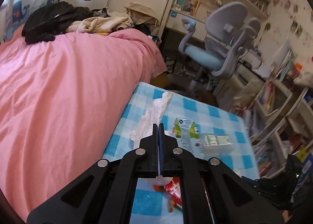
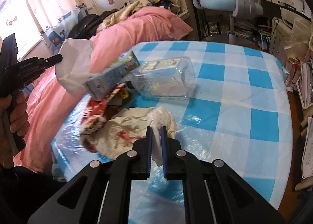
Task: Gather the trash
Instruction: 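Carry both tissues down to the yellow bin and open both grippers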
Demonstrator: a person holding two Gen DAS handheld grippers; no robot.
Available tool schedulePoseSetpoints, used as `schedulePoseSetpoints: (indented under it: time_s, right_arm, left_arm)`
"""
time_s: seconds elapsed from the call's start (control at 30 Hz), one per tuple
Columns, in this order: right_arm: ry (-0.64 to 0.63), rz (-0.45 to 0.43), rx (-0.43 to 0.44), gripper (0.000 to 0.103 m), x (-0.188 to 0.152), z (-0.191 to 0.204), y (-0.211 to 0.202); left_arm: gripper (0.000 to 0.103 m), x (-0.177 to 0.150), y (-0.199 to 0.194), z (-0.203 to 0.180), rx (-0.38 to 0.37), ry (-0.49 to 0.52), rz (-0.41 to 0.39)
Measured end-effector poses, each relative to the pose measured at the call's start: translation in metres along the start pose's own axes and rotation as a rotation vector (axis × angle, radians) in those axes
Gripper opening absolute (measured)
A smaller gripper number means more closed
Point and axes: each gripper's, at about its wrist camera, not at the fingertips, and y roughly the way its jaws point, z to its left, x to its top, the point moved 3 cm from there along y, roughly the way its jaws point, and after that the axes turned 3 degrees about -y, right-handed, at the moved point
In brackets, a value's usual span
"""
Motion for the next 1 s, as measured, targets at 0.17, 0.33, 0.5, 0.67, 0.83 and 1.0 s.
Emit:
schedulePoseSetpoints:
  time_s: [0.17, 0.33, 0.5, 0.67, 0.83, 1.0]
  right_arm:
    - [-0.013, -0.060, 0.076, 0.010, -0.003, 0.028, -0.023]
    - [-0.021, -0.094, 0.155, 0.010, -0.006, 0.053, -0.039]
    - [-0.029, -0.085, 0.249, 0.010, -0.017, 0.079, -0.042]
    - [-0.043, -0.021, 0.318, 0.010, -0.050, 0.105, -0.039]
    - [-0.067, 0.069, 0.370, 0.010, -0.087, 0.126, -0.037]
    - [-0.098, 0.159, 0.388, 0.010, -0.114, 0.141, -0.025]
  left_arm:
    - [0.001, -0.012, -0.018, 0.010, -0.038, -0.011, 0.025]
    - [0.001, -0.026, -0.037, 0.009, -0.081, 0.007, 0.039]
    - [0.001, -0.045, -0.056, 0.004, -0.110, 0.042, 0.051]
    - [0.001, -0.068, -0.074, -0.001, -0.120, 0.080, 0.064]
    - [0.001, -0.100, -0.098, -0.004, -0.149, 0.096, 0.078]
    - [0.001, -0.138, -0.117, -0.013, -0.191, 0.107, 0.126]
